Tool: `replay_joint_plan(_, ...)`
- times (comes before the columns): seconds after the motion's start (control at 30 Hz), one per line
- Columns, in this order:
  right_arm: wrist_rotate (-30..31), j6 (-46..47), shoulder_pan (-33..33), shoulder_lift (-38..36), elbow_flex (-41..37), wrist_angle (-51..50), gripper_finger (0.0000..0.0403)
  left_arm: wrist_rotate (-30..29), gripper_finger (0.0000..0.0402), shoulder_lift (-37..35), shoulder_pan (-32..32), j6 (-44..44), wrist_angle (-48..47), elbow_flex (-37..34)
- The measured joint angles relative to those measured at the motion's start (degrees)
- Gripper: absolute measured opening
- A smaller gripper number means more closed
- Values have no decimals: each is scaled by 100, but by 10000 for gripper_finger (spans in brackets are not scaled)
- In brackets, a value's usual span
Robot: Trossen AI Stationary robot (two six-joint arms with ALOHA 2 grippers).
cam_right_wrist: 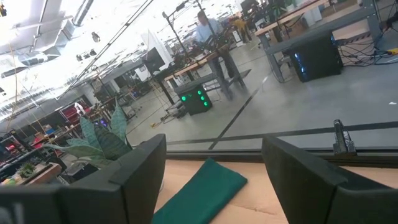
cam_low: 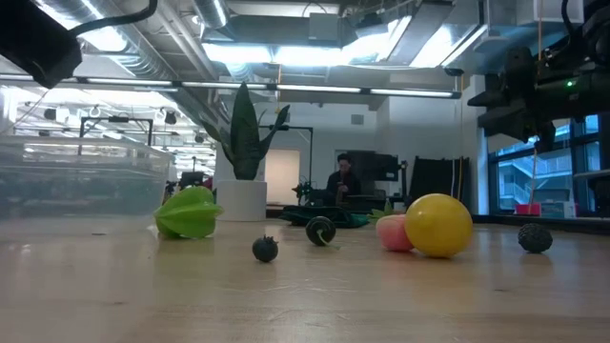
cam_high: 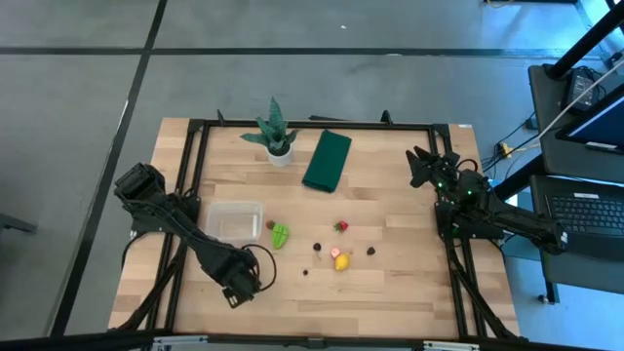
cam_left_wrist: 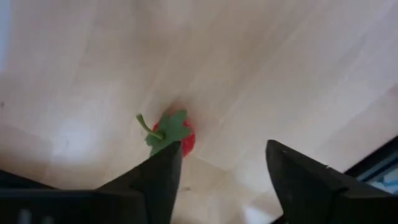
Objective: Pick and placing Produce into tupperware
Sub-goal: Put the bottom strawberry into the transparent bin
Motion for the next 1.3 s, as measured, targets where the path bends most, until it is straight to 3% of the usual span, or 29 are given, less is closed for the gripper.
replay_joint_plan(0.3, 0, 0, 0, -1, 0, 0, 267, 45, 286, 0, -71, -182, -418, 0)
replay_joint_plan(0.7, 1, -18, -1, -1, 0, 0, 267, 51, 287, 0, -365, -1161, -417, 0)
replay_joint_plan(1.1, 2, -13, -1, -1, 1, 0, 267, -304, 288, 0, -362, -1938, -336, -12)
replay_joint_plan(1.3, 2, -7, -1, 1, 0, 0, 267, -300, 279, 2, -427, -2324, 42, -367)
